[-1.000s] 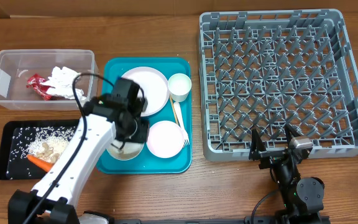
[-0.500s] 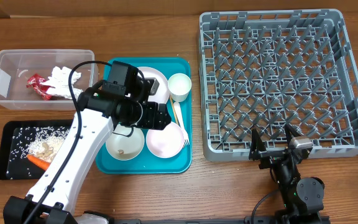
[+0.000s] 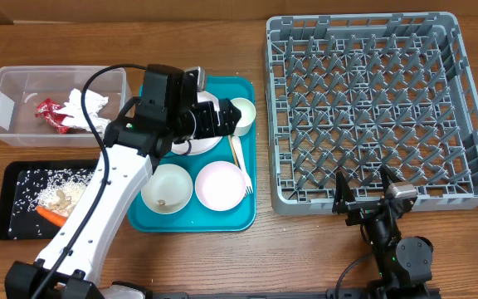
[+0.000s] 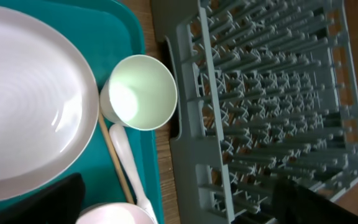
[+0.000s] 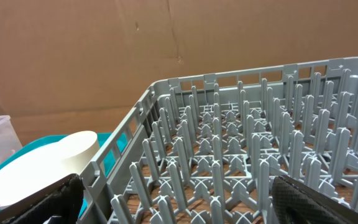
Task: Sort waste into correct bins and load items into the dishwasher rack
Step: 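Move the left gripper to the white cup and grasp it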
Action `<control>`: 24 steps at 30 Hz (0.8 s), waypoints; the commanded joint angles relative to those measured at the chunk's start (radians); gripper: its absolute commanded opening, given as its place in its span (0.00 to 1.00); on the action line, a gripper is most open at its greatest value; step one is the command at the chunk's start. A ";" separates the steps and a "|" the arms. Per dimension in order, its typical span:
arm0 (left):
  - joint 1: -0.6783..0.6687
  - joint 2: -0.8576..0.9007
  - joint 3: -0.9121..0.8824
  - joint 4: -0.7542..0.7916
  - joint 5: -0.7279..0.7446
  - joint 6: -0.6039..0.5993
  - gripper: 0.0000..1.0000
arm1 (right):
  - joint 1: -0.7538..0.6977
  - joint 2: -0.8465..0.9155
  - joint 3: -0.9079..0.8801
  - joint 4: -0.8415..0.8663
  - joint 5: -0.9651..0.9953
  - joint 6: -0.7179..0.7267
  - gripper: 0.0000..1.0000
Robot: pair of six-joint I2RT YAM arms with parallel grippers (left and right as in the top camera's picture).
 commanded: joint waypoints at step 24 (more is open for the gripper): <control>-0.084 0.433 0.263 -0.049 -0.274 -0.138 0.67 | -0.004 -0.010 -0.010 0.006 -0.005 -0.004 1.00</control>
